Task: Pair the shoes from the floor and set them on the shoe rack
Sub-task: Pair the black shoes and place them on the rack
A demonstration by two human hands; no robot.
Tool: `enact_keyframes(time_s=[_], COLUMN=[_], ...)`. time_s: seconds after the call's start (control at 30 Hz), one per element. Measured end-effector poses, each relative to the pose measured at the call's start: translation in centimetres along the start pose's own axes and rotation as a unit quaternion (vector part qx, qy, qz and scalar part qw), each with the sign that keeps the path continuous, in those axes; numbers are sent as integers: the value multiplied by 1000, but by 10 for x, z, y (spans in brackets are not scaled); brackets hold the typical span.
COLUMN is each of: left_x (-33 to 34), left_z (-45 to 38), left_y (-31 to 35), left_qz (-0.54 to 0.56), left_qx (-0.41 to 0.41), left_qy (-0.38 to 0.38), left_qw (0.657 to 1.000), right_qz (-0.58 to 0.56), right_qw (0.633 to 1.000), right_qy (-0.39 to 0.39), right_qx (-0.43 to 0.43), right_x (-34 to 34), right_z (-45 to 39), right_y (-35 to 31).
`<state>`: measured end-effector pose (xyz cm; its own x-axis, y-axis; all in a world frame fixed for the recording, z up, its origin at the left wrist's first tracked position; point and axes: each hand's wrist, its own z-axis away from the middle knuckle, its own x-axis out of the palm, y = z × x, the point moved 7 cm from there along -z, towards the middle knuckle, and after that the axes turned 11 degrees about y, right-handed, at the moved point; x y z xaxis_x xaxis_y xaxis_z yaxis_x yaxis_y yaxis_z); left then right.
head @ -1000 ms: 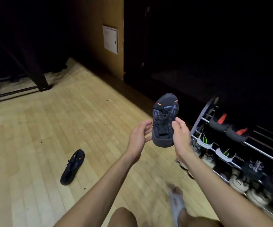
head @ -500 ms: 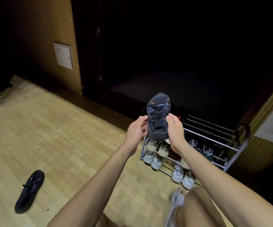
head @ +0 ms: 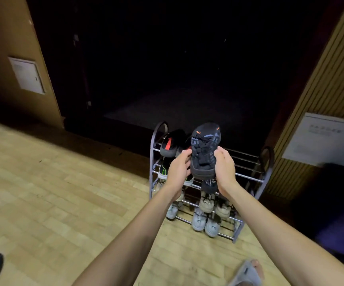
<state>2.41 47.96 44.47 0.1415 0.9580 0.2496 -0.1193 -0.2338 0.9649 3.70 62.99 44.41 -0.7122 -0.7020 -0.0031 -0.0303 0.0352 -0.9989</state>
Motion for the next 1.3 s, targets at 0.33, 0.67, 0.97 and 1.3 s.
enact_keyframes(time_s=[0.33,0.67,0.97,1.3], left_x=[61,122,122,123], left_z=[-95,-198,-226,-225], left_y=[-87,-148,-182,-164], left_qz=[-67,-119,-122,-143], left_qx=[-69,-49,-64,-36], left_qy=[18,18,57,35], left_qw=[995,992,989,988], right_qz=[9,63,144,257], right_qw=[998,994,987,964], right_qy=[35,74,59,-5], right_qx=[56,49,27,64], right_x=[-14,-25,-18,-20], right_z=[-103,-212,-242,-244], right_y=[84,136,165,169])
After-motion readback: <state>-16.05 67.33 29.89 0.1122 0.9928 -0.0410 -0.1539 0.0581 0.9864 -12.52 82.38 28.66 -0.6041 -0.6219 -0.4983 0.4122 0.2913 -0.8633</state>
